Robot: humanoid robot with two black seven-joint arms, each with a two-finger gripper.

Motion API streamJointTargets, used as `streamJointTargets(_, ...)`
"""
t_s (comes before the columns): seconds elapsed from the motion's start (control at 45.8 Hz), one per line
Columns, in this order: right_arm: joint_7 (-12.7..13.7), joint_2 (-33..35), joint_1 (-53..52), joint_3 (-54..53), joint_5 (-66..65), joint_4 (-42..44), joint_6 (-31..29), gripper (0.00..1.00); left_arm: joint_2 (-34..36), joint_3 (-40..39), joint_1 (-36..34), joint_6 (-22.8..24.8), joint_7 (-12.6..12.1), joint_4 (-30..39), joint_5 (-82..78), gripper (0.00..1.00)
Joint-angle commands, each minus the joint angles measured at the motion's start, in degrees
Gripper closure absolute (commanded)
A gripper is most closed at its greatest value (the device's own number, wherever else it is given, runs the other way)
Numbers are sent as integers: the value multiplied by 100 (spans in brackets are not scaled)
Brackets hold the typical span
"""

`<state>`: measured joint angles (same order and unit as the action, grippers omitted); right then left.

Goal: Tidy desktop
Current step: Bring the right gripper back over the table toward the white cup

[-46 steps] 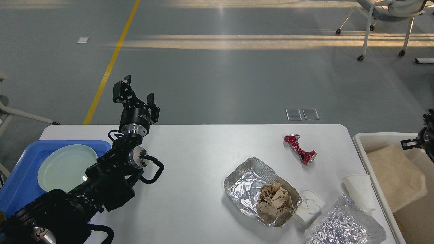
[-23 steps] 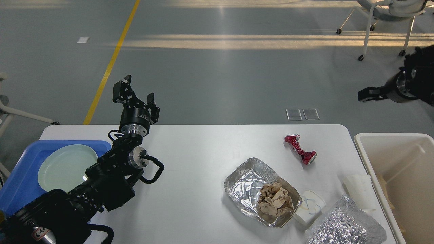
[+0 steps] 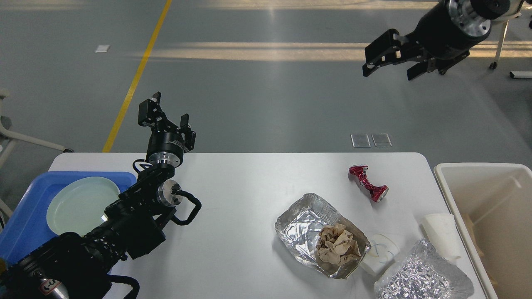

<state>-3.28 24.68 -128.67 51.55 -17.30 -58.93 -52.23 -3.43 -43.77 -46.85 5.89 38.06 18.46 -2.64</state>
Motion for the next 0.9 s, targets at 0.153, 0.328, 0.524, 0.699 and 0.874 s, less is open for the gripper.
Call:
streamJointTargets(0.153, -6, 379, -949, -1094, 174, -118, -277, 0, 0, 0, 0, 0, 0, 0, 0, 1)
streamJointTargets(0.328, 47, 450, -986, -1394, 148, -198, -277, 0, 0, 0, 0, 0, 0, 0, 0, 1)
streamJointTargets(0.524, 161, 414, 420, -1148, -501, -136, -277, 0, 0, 0, 0, 0, 0, 0, 0, 1)
streamJointTargets(0.699, 170, 449, 1659, -1025, -1310, -92, -105, 0, 0, 0, 0, 0, 0, 0, 0, 1)
streamJointTargets(0.874, 187, 432, 2573, -893, -1978, -57, 731, 0, 0, 0, 0, 0, 0, 0, 0, 1)
